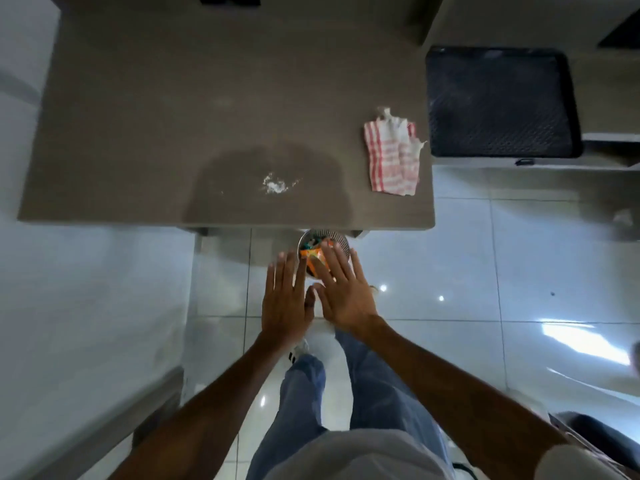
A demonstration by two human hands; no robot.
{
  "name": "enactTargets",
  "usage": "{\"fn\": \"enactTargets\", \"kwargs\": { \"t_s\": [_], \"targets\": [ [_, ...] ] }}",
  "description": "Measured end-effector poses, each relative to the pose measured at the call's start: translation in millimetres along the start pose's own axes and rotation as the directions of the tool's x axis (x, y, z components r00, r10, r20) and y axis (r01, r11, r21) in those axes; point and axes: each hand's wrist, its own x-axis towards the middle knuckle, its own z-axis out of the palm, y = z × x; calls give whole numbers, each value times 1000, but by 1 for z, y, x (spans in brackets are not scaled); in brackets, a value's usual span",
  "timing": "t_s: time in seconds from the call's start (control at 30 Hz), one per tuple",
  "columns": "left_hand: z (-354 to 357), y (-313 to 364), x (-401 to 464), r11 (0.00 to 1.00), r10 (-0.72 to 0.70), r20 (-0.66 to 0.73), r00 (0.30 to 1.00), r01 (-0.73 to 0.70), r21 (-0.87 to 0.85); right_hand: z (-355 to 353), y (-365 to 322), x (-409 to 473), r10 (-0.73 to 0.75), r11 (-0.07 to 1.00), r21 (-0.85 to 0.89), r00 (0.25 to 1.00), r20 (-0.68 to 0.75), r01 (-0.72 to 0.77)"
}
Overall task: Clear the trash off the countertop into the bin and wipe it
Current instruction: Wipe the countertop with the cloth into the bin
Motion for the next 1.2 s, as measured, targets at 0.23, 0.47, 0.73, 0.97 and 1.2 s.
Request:
{"fn": "enactTargets", "kwargs": {
  "t_s": [0.23,0.47,0.73,0.97,1.2],
  "targets": [
    [162,-37,52,957,-243,362,900,284,-63,170,68,49,360,923,36,891,278,-384],
    [310,-61,150,81,-509,701,500,838,-539,314,142,109,335,935,42,917,217,-352],
    [166,-33,93,-135,-469,720,512,764,-631,152,76,37,105,984,144,995,-2,-103],
    [-9,-15,31,-317,-425,779,461,730,-605,-38,16,27,-147,951,174,866,-478,257],
    [-62,-18,35,-310,-466,745,477,701,-643,-139,92,158,389,921,92,884,-258,-378]
  ]
}}
